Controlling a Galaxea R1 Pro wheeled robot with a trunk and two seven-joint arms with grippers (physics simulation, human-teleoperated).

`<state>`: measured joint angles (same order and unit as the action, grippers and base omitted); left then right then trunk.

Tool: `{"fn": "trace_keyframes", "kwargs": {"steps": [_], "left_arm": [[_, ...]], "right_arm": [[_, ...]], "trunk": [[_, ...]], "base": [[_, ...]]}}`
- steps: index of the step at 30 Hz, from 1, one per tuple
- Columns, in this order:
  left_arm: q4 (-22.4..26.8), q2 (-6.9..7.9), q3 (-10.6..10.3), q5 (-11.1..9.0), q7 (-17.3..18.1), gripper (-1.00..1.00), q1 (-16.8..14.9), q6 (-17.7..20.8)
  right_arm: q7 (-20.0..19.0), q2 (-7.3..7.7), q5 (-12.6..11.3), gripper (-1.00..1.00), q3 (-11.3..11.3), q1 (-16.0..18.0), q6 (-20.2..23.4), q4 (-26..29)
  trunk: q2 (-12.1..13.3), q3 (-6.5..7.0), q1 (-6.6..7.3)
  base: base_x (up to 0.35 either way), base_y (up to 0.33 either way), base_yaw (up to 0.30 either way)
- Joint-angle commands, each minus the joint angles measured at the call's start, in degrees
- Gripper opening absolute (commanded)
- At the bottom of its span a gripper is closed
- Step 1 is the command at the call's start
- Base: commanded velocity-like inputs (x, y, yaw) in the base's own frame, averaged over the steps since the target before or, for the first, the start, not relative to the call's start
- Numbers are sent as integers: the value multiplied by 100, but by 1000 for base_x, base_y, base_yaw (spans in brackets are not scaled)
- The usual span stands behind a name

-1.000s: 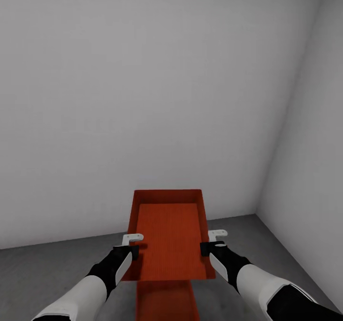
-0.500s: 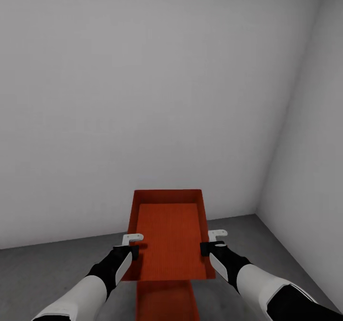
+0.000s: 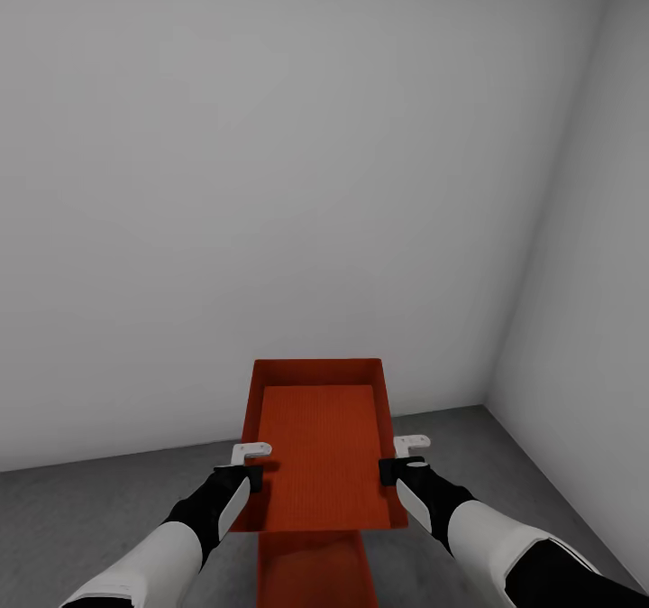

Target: Move the two storage containers from the living room to the garage. In the garage, place one container on the floor and stack the other container on top of it (either order is fine).

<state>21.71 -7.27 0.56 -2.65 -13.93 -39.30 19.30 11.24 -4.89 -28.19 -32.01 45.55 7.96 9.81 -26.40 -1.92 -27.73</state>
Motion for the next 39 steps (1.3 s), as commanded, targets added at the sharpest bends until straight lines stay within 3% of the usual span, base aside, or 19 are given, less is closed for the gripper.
{"fn": "trace_keyframes", "kwargs": {"steps": [1,39], "left_arm": [[-8,182,-38,-104,-40,-100,1,28],[-8,186,-30,-109,-40,-100,1,40]], "right_arm": [[36,76,33,-100,-51,9,-155,30],[36,76,33,-100,-51,7,-155,30]], "trunk": [[-13,-20,-3],[-13,-362,-3]], "base": [[0,0,-53],[0,7,-76]]}}
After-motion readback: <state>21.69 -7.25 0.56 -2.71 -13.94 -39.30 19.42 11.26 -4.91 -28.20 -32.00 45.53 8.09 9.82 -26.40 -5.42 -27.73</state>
